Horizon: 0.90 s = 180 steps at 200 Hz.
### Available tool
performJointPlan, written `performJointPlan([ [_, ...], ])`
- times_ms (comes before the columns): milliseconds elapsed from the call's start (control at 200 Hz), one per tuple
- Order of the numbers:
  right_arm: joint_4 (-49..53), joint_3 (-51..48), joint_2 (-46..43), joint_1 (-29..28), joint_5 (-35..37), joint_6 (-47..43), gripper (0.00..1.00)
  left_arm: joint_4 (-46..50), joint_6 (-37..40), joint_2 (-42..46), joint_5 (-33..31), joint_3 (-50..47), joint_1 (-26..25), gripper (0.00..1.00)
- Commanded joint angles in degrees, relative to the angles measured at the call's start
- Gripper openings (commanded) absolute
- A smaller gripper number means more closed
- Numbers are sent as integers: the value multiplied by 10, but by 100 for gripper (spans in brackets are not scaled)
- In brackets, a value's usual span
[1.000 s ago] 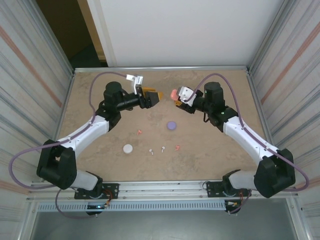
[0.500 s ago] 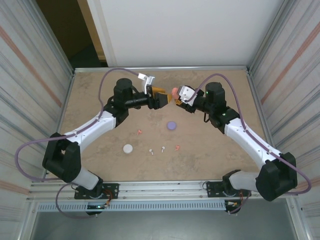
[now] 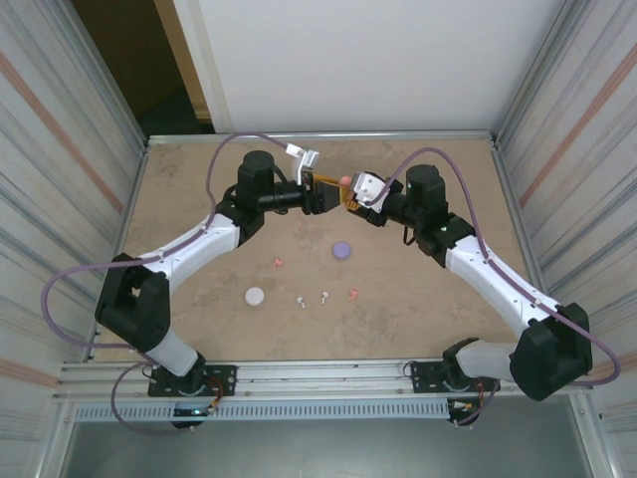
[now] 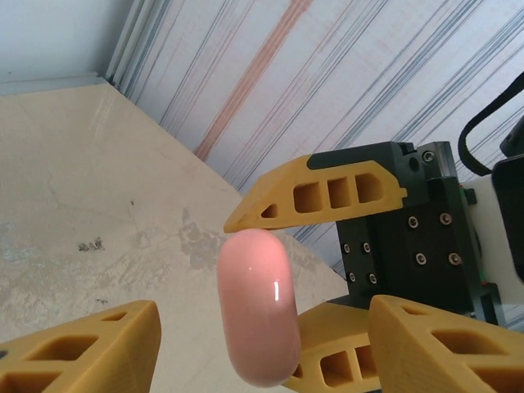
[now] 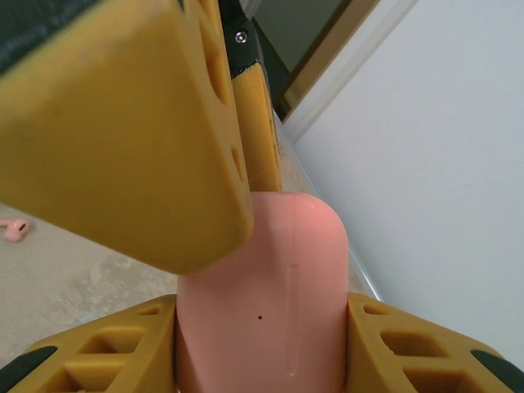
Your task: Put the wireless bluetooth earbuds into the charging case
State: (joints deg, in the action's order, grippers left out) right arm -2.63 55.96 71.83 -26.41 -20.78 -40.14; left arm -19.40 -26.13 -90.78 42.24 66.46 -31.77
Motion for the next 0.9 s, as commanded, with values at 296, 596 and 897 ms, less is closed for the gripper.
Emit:
performJointPlan([
  [296, -26, 12, -4, -4, 9, 25, 42, 16, 10, -20, 20, 35, -9, 59],
  [596, -30, 12, -3, -4, 13, 27, 42, 17, 9, -28, 26, 40, -10, 47],
  [897, -31, 13, 0, -5, 14, 31, 42, 18, 9, -30, 31, 42, -9, 30],
])
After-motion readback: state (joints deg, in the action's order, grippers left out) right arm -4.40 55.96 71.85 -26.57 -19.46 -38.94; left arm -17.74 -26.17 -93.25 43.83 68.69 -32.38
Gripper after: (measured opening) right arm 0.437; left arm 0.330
